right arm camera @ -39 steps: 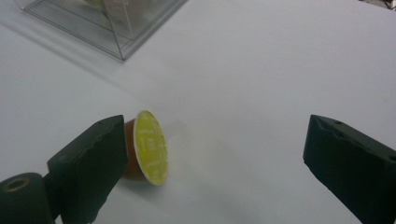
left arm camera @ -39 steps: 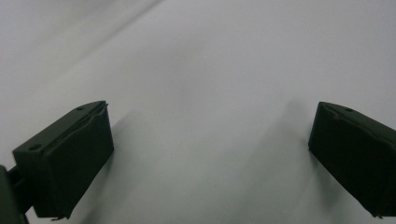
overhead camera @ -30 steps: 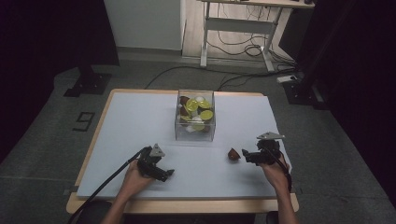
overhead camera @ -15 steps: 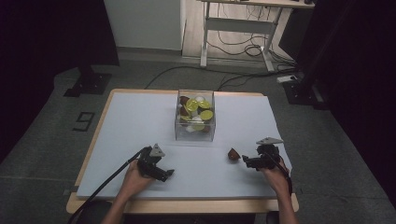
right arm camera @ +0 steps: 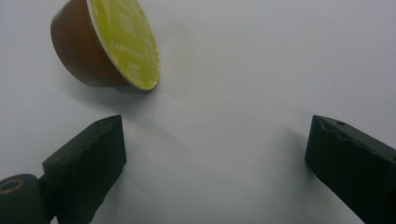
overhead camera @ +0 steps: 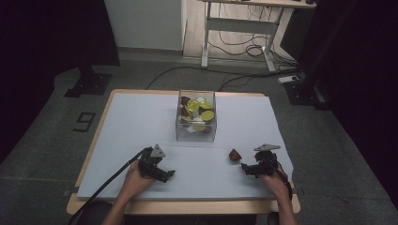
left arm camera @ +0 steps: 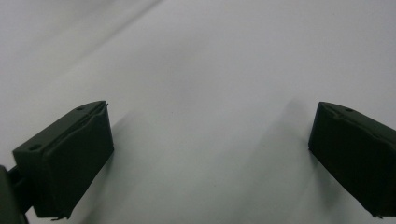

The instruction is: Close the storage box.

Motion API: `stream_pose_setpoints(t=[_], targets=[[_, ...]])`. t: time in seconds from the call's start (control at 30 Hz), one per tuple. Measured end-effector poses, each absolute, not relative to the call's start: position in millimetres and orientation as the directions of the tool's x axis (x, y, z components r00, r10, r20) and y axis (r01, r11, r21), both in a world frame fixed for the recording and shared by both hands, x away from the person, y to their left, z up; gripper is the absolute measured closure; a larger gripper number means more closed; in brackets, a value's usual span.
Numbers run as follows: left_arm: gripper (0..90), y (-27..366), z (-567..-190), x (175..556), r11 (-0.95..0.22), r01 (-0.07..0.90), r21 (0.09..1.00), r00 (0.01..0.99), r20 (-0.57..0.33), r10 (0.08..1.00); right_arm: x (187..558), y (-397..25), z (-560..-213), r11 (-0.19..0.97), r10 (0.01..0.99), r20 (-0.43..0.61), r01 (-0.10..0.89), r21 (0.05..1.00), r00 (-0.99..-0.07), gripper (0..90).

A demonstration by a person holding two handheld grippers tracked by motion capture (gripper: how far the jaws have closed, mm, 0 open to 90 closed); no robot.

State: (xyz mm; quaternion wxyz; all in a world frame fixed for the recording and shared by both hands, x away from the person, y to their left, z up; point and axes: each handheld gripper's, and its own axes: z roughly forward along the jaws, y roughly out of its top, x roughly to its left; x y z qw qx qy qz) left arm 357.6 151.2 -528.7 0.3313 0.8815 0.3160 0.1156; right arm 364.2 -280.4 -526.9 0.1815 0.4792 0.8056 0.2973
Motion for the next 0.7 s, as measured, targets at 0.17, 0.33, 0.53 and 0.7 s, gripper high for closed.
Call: stream_pose_setpoints(t=[0.17, 0.33, 0.53, 0.7], targets=[[0.0, 151.2, -528.6, 357.6, -0.581, 0.48, 0.657, 0.774, -0.005, 0.634, 360.9, -282.0, -531.1, 0.334, 0.887, 0.003, 0.648, 0.685, -0.461, 2.7], [0.0, 151.3, -528.6, 357.6, -0.581, 0.48, 0.657, 0.774, -0.005, 0.634, 356.6, -282.1, -536.2, 0.315, 0.89, 0.004, 0.621, 0.718, -0.456, 0.5], [0.0, 151.2, -528.7, 357.6, -0.581, 0.48, 0.657, 0.774, -0.005, 0.633, 356.5, -282.4, -536.6, 0.312, 0.89, 0.007, 0.62, 0.72, -0.456, 0.5], [0.0, 151.0, -528.7, 357.5, -0.583, 0.48, 0.656, 0.774, -0.003, 0.633, 356.2, -282.6, -536.9, 0.312, 0.89, 0.006, 0.619, 0.72, -0.456, 0.4]])
